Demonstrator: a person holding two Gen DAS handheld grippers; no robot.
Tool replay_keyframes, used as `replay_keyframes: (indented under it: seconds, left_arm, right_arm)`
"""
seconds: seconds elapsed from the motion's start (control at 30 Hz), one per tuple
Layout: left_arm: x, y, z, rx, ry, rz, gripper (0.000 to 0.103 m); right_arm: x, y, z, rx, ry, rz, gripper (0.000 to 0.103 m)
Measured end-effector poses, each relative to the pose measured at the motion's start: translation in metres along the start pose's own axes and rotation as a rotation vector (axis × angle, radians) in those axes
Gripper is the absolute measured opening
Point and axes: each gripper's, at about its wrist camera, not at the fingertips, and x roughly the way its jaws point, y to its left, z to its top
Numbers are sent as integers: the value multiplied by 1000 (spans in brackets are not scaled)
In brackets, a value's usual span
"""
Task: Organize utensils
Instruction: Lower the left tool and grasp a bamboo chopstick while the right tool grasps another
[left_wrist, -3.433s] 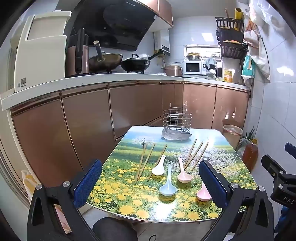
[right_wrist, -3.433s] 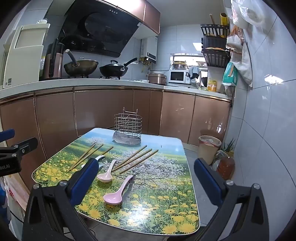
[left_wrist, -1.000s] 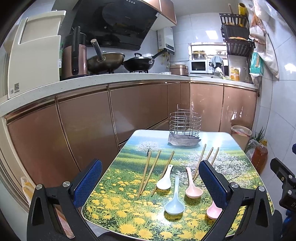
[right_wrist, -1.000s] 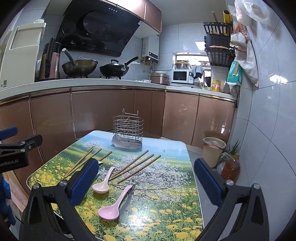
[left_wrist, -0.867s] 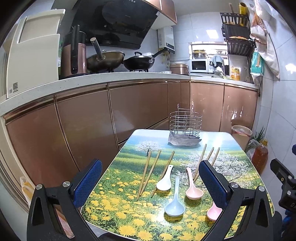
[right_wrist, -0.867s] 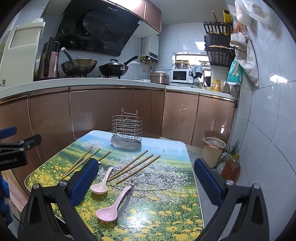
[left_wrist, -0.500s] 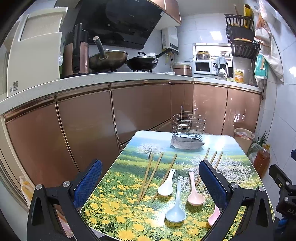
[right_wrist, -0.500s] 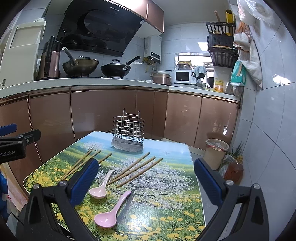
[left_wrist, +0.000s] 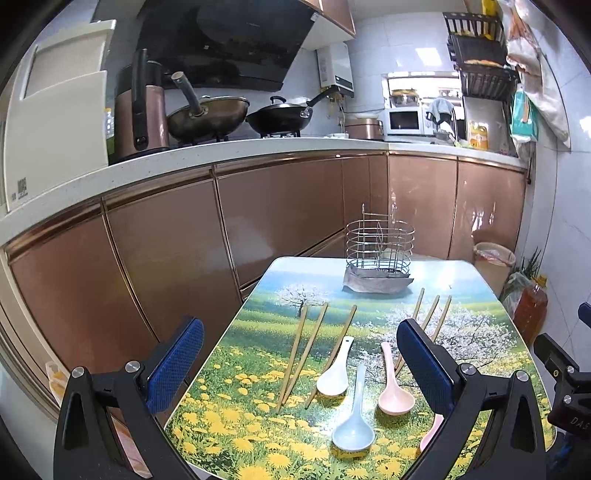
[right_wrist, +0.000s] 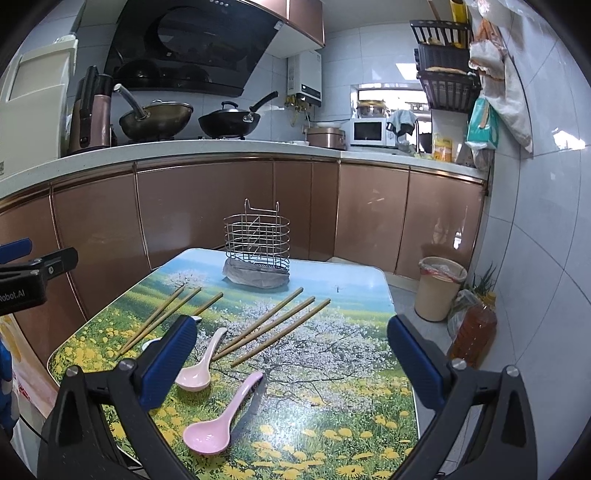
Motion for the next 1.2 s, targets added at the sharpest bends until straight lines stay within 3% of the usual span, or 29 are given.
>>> replay_keyframes:
  seconds: [0.73,1.03,1.13,1.2]
  left_arm:
    - [76,-13,33,62,111,-40,103]
    - [138,22,53,74,202,-97,102]
    - [168,38,53,69,263,-112,97]
    - [191,44,49,71,319,-136,84]
  right_arm:
    - [66,-25,27,69,121,14,103]
    - [109,-31,39,100,231,34,103]
    - [125,-35,37,103,277,32,101]
    - [140,-38,35,118,321,41,92]
